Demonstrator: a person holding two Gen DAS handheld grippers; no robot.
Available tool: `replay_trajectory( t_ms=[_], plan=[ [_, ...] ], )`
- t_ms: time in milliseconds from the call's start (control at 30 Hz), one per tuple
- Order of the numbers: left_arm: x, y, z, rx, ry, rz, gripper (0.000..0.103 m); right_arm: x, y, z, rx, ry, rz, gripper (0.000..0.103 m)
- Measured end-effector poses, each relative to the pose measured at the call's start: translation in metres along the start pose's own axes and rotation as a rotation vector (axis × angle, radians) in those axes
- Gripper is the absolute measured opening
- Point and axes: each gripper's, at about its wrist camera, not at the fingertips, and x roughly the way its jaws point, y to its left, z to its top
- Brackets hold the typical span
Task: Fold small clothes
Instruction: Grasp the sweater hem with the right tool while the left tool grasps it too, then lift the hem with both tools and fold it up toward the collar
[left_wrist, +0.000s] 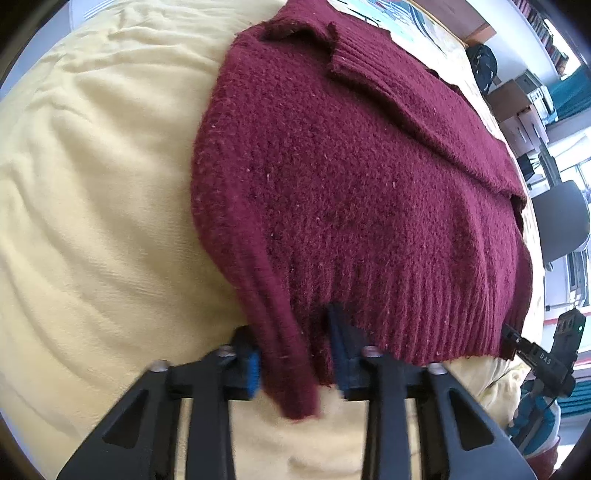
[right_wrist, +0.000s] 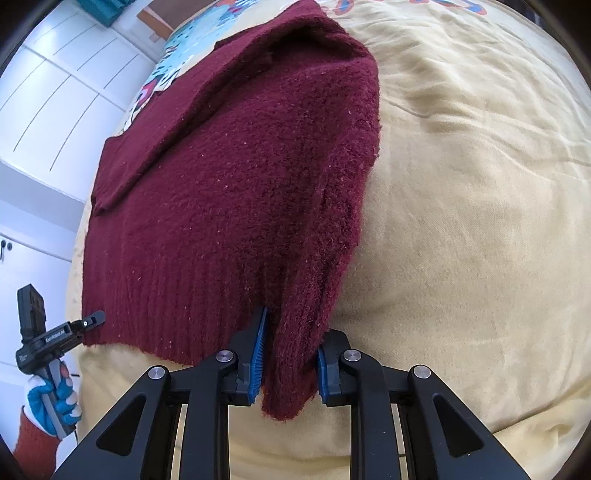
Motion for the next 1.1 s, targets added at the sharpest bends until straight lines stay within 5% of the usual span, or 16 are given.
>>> replay_trajectory(
  t_ms=[200,1100],
  plan=[
    [-0.011,0.004,-0.003,-0.014,-0.034,-0.014,0.009,-0.005,-0.001,0.001,-0.025,-0.016,0.006,0.013],
    [-0.052,0.005,0.031,-0.049,-0.16,-0.108,0.009,-0.032,0.008,0.03,-0.117,-0.067,0.06,0.011]
  ],
)
